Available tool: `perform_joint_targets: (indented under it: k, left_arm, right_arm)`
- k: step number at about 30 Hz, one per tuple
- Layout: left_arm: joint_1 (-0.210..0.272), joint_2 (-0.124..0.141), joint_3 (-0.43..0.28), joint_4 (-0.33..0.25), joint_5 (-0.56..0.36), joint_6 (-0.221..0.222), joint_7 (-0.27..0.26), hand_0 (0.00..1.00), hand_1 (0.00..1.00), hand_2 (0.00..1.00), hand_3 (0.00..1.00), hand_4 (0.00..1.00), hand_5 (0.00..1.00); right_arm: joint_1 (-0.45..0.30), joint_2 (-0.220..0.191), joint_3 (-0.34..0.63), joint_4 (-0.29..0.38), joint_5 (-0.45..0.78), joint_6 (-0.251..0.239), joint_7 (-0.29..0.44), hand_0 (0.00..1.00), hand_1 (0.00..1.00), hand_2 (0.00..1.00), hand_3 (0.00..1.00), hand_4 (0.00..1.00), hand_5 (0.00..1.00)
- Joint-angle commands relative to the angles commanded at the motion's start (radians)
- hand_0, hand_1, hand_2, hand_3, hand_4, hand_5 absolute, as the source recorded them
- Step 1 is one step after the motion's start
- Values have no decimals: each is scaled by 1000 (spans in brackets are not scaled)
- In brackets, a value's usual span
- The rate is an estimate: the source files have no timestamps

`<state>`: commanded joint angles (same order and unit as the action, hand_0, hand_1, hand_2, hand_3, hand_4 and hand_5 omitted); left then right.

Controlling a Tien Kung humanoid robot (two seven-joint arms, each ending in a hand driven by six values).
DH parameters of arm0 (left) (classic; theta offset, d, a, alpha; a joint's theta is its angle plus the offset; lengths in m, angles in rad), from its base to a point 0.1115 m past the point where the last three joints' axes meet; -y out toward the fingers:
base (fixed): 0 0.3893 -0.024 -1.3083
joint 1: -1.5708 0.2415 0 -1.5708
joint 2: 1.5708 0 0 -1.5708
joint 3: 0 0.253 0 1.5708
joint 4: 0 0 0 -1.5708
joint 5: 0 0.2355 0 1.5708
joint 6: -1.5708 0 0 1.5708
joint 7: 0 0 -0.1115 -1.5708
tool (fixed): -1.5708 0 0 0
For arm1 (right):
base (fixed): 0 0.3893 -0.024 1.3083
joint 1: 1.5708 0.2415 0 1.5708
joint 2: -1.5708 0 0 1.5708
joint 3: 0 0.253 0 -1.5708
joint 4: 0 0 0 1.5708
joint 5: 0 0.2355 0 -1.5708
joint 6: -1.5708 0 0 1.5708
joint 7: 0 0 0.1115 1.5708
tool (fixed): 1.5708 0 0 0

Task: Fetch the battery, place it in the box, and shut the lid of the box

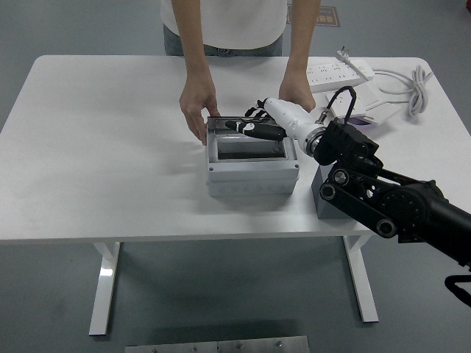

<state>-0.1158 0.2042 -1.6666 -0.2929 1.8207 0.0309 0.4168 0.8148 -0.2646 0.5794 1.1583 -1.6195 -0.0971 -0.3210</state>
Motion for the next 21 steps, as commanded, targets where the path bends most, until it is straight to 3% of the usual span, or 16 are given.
perform_joint_targets:
  k: [2, 3, 21]
  left_arm:
    - [1, -1, 0, 0, 1, 0, 0, 594, 666, 605, 573, 538, 2]
    - [1, -1, 0, 0, 2, 0, 0, 594, 666, 605, 572, 538, 2]
    - [4, -3, 2, -1, 6, -1, 4, 595, 667, 605, 571, 539, 2]
  right_arm:
    - [3, 0, 2, 7, -5, 14, -10, 682, 630, 653, 730, 998, 998]
    - [5, 0, 3, 11, -8, 20, -15, 617, 599, 647, 728, 998, 998]
    - [22, 4, 30, 56, -49, 97, -65, 572, 558, 647, 729, 998, 998]
